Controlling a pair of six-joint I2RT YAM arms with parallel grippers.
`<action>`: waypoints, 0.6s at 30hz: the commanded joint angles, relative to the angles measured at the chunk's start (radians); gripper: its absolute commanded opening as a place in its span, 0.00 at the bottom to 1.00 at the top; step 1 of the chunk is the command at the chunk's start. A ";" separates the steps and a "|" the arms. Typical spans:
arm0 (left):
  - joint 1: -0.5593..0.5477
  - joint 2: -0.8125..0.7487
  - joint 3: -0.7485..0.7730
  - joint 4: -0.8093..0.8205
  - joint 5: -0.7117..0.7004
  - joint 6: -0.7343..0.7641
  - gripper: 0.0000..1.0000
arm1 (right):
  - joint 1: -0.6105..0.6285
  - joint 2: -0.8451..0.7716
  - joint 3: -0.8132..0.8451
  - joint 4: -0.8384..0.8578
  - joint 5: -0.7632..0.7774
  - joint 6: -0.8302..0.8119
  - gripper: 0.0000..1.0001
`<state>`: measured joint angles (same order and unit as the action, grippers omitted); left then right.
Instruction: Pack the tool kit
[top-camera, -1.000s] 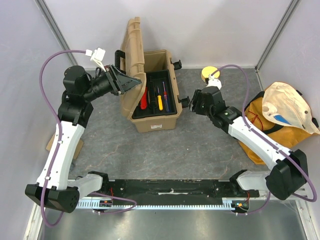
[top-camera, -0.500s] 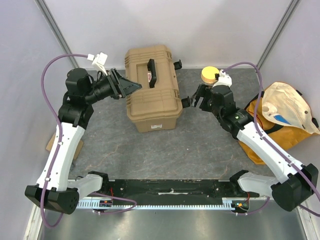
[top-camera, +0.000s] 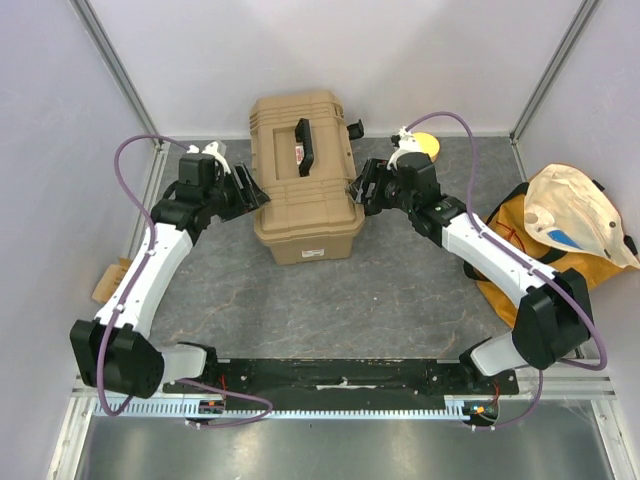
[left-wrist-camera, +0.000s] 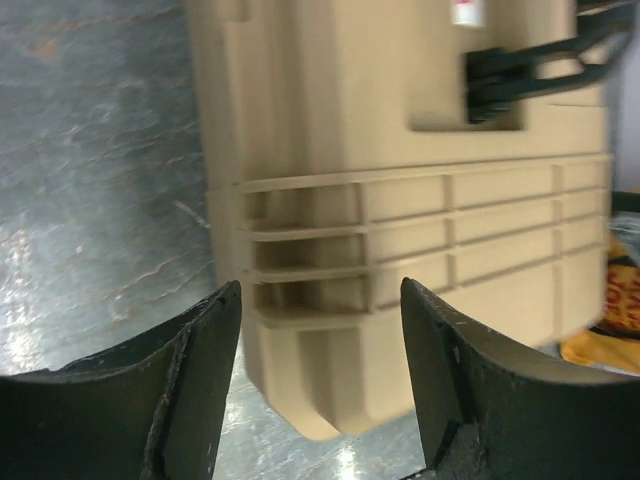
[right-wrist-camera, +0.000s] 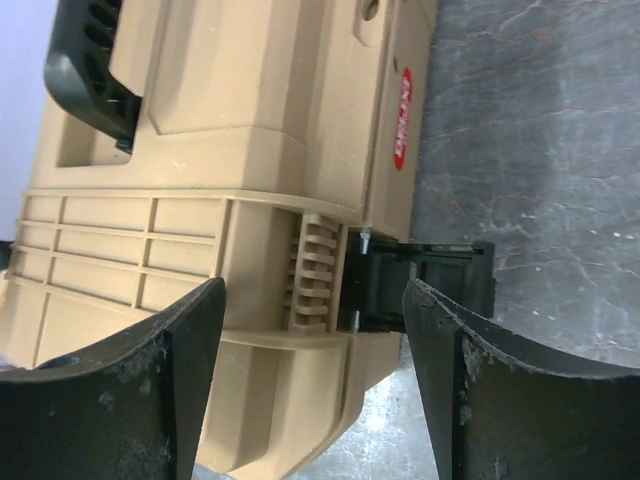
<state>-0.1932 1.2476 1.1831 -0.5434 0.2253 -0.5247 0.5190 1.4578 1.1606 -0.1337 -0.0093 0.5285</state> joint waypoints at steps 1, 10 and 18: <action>0.000 0.042 -0.016 -0.012 -0.132 0.009 0.71 | -0.001 0.019 -0.042 0.124 -0.168 0.033 0.77; 0.003 0.121 -0.105 -0.007 -0.055 -0.041 0.70 | 0.030 0.082 -0.182 0.319 -0.403 0.145 0.64; 0.001 0.020 -0.241 0.002 -0.032 -0.049 0.67 | 0.173 0.127 -0.228 0.355 -0.390 0.182 0.61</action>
<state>-0.1658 1.2469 1.0584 -0.4042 0.1909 -0.5682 0.5220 1.4952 0.9718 0.2920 -0.1886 0.6788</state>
